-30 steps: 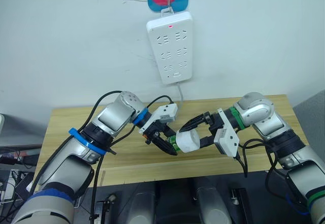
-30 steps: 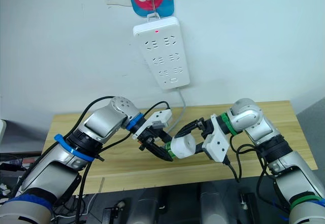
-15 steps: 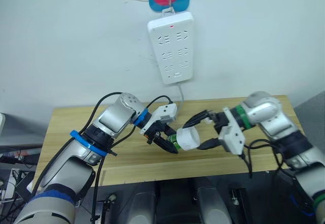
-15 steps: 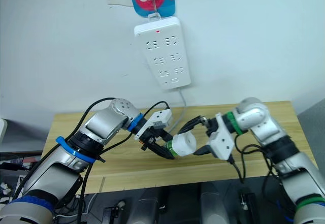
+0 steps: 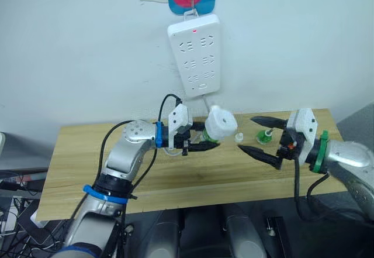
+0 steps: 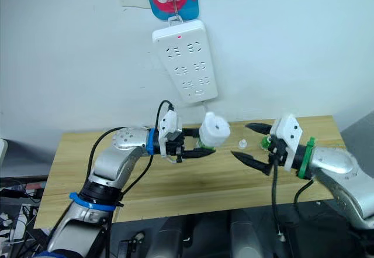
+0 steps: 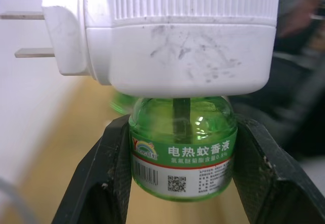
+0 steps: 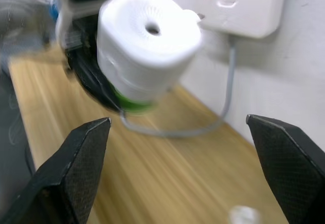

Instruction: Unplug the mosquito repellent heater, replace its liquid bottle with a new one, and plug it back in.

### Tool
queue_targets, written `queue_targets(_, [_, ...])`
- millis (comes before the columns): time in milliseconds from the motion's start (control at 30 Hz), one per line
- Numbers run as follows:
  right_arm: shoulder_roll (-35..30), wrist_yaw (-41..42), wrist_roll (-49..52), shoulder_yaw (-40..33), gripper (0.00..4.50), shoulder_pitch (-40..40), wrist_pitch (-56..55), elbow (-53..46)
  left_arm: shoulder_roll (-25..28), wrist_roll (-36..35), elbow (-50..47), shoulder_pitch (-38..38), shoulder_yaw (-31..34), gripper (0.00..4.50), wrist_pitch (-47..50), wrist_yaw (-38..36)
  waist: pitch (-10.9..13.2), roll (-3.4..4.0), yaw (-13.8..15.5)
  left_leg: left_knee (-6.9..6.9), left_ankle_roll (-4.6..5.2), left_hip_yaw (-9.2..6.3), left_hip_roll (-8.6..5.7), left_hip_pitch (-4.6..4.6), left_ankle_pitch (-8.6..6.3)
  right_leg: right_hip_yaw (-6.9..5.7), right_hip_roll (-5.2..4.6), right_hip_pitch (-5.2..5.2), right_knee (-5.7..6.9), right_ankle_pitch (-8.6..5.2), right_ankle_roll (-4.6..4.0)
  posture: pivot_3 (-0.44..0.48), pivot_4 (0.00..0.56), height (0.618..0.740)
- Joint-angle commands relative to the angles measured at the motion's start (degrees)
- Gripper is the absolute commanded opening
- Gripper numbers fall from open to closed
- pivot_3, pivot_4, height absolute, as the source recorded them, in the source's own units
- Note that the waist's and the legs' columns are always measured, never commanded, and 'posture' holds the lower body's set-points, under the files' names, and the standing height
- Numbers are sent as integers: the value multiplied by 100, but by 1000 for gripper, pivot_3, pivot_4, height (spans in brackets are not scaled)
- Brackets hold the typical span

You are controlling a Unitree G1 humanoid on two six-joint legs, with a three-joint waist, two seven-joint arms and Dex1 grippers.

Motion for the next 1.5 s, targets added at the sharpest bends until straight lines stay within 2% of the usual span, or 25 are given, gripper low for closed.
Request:
queue_targets(33, [492, -1305, 643, -194, 4471, 132, 572, -866, -427, 195, -254, 121, 139, 2265, -613, 858, -1, -1, 6, 1, 1, 1, -3, 0, 0, 0, -2, 1, 1, 0, 0, -186, 292, 740])
queue_targets(200, [1143, -2298, 843, -30, 4471, -5, 861, -1321, -784, 468, -226, 328, 4, 2265, -1124, 1435, -45, -4, -21, 1, 5, 10, -5, 1, -3, 5, 2, 1, 0, 1, 2, -207, 288, 740])
queue_targets(500, [1773, -3009, 334, 487, 4471, -455, 1004, -1469, -891, 464, -474, 594, -265, 2265, -1166, 1574, -127, 1, -155, -2, 11, 13, -4, 1, -7, 6, 20, 1, -4, 1, 2, -203, 269, 740])
queue_targets(700, [2086, -3039, 114, 640, 4471, -672, 1035, -1384, -852, 435, -648, 698, -317, 2265, -1089, 1624, -232, 6, -166, -6, 11, 11, -2, 3, -6, 5, 23, 1, -5, 0, 2, -189, 255, 740])
queue_targets(1167, [2314, -3023, -51, 666, 4471, -624, 1048, -1464, -1038, 65, -1387, 1200, -445, 2265, -423, 1921, -380, 19, -165, -10, 13, 13, -3, 5, -7, 9, 23, 2, -8, 0, 2, -179, 217, 740])
queue_targets(1500, [2403, -3122, -49, 597, 4471, -789, 1150, -1435, -1091, -336, -1535, 1257, -316, 2265, 207, 2201, -406, 31, -166, -9, 34, 18, -3, 17, -20, 14, 26, 8, -2, 0, 2, -183, 228, 740])
